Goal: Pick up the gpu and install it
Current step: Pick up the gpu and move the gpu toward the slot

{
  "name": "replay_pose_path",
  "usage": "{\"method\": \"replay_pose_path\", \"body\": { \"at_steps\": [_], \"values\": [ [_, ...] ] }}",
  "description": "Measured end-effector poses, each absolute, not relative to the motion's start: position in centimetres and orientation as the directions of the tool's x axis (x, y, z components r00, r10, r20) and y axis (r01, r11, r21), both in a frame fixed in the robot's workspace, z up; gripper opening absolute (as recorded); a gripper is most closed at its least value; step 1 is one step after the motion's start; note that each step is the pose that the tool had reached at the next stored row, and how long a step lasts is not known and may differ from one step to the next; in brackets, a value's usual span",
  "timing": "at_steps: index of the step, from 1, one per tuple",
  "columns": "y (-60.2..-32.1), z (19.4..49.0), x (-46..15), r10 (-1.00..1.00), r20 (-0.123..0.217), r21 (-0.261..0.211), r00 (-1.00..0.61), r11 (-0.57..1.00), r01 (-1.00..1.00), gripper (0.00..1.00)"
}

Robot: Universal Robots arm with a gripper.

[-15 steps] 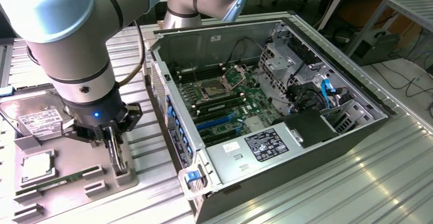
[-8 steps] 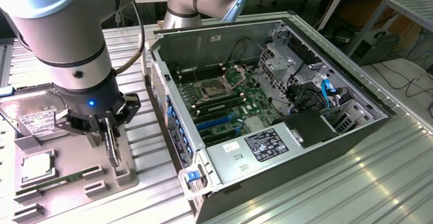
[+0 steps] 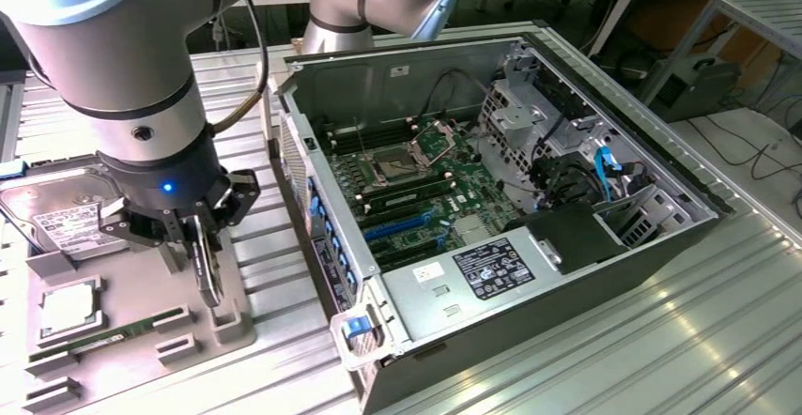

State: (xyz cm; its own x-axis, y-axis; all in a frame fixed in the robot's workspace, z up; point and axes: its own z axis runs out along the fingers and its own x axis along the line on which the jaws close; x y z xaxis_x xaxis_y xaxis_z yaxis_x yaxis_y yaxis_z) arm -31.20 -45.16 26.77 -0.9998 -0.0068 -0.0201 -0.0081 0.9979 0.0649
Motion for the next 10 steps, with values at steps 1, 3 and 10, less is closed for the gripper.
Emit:
{"method": "replay_pose_path", "body": {
  "at_steps": [1,3,10],
  "values": [
    [-45.16,26.82,-31.2,-0.007,-0.02,0.066,-1.0,0.998,-0.008,0.28],
    [-45.17,26.91,-31.2,-0.007,-0.02,0.067,-1.0,0.998,-0.008,0.28],
    [-45.17,27.21,-31.2,-0.007,-0.02,0.07,-1.0,0.998,-0.008,0.28]
  ]
}}
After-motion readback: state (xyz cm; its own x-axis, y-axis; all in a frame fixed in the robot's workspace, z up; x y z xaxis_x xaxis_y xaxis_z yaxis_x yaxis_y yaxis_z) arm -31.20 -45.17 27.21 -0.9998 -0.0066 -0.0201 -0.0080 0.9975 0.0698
